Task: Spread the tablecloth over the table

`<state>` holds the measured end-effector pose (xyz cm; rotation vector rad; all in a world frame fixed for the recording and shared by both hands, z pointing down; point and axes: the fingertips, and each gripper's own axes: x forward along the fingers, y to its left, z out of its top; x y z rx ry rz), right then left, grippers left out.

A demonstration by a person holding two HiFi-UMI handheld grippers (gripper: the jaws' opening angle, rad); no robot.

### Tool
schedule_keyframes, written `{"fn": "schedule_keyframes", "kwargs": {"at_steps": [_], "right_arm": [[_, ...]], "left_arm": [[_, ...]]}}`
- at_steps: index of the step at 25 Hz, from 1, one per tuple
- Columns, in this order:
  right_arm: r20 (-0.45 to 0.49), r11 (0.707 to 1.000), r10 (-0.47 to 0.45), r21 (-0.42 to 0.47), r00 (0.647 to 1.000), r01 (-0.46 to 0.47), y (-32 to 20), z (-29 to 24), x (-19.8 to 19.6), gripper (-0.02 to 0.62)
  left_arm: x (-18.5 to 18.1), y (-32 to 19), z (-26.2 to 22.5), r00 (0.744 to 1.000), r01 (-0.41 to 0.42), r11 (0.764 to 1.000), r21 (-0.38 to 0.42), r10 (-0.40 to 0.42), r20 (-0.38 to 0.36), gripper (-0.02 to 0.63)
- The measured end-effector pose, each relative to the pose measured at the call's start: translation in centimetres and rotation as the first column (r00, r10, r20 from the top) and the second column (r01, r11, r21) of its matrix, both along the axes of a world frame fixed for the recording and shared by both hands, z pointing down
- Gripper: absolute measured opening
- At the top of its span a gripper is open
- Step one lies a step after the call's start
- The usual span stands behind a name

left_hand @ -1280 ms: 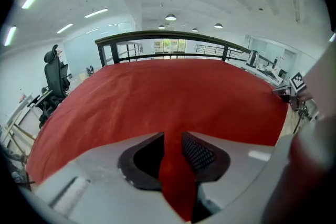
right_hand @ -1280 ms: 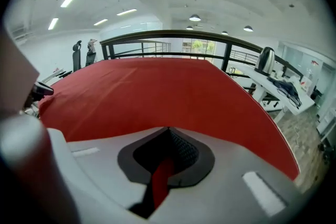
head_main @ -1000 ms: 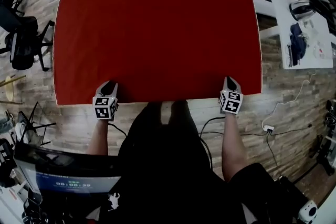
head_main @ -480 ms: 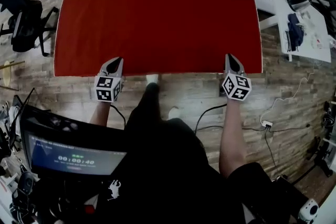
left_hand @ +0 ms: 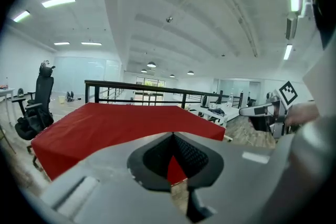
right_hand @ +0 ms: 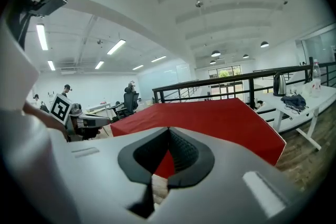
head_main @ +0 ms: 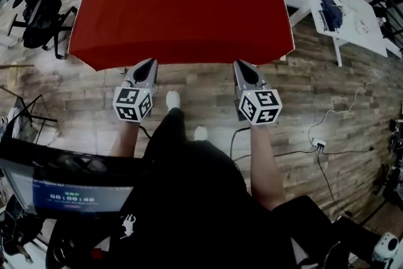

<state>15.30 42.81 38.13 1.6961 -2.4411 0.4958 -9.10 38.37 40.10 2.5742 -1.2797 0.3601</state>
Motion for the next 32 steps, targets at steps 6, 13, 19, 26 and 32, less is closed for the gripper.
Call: {"fn": "schedule_keyframes", "kwargs": {"at_steps": [6, 13, 19, 26, 32], "right_arm": [[0.040, 0.998, -0.012, 0.067, 0.999, 0.010, 6.7, -3.2, -3.3, 0.009], [0.034, 0.997, -0.006, 0.078, 0.999, 0.004, 9.9, -5.2, -6.7, 0.009], [0.016, 0.996, 0.010, 0.084, 1.000, -0.011, 10.7, -5.7, -7.9, 0.009], [0.002, 0.995, 0.012, 0.097, 1.000, -0.012, 10.2, -6.4, -7.7, 0.008], [-0.005, 0.995, 0.025, 0.096, 1.000, -0.025, 9.8, -6.4, -7.2, 0.008]], "left_arm": [[-1.2, 5.9, -4.6, 0.999, -0.008, 0.997, 0.077, 0.011, -0.044, 0.005], [-3.3, 9.0, -6.1, 0.999, -0.052, 0.994, 0.092, 0.053, -0.001, 0.005], [-5.8, 9.8, -6.1, 0.999, -0.038, 0.995, 0.093, 0.039, -0.007, 0.005], [-6.3, 9.2, -6.3, 1.000, -0.025, 0.995, 0.098, 0.026, -0.012, 0.005], [-6.4, 8.7, -6.5, 1.000, -0.026, 0.994, 0.104, 0.027, -0.008, 0.005]]}}
